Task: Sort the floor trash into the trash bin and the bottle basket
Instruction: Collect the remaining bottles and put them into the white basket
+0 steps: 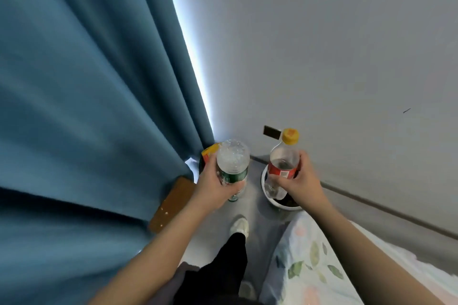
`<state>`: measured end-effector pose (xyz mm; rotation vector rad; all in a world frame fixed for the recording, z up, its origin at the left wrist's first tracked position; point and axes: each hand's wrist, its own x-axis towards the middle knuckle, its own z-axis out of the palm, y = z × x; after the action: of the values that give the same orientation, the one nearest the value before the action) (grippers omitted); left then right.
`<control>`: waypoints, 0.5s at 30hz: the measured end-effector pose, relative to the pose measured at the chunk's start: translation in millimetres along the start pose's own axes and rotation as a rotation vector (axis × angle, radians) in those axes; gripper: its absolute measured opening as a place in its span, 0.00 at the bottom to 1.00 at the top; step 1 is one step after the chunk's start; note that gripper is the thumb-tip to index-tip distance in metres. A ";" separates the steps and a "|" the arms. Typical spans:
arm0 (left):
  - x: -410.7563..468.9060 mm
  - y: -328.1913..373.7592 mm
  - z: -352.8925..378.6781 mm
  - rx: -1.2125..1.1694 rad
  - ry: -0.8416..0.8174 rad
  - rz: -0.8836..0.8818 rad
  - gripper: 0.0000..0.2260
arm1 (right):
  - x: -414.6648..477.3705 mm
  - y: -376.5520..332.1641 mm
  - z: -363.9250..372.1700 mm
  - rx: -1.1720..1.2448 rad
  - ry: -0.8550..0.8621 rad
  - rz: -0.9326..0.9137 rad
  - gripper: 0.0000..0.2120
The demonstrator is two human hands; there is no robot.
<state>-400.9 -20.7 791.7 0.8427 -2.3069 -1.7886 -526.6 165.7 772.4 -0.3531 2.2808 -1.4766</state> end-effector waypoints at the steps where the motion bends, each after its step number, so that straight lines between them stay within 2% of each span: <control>1: 23.7 1.5 7.9 -0.001 -0.053 -0.027 0.32 | 15.2 6.7 -5.6 -0.007 0.029 0.028 0.28; 8: 163.1 -26.5 80.8 0.054 -0.204 -0.082 0.28 | 113.3 83.7 -34.7 -0.030 0.110 0.216 0.32; 15: 252.2 -156.5 186.2 0.018 -0.256 -0.261 0.29 | 193.2 247.4 -20.0 -0.058 0.126 0.299 0.28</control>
<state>-632.1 -5.6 528.8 1.0127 -2.4660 -2.0965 -706.3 202.9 516.9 0.0666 2.3534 -1.3156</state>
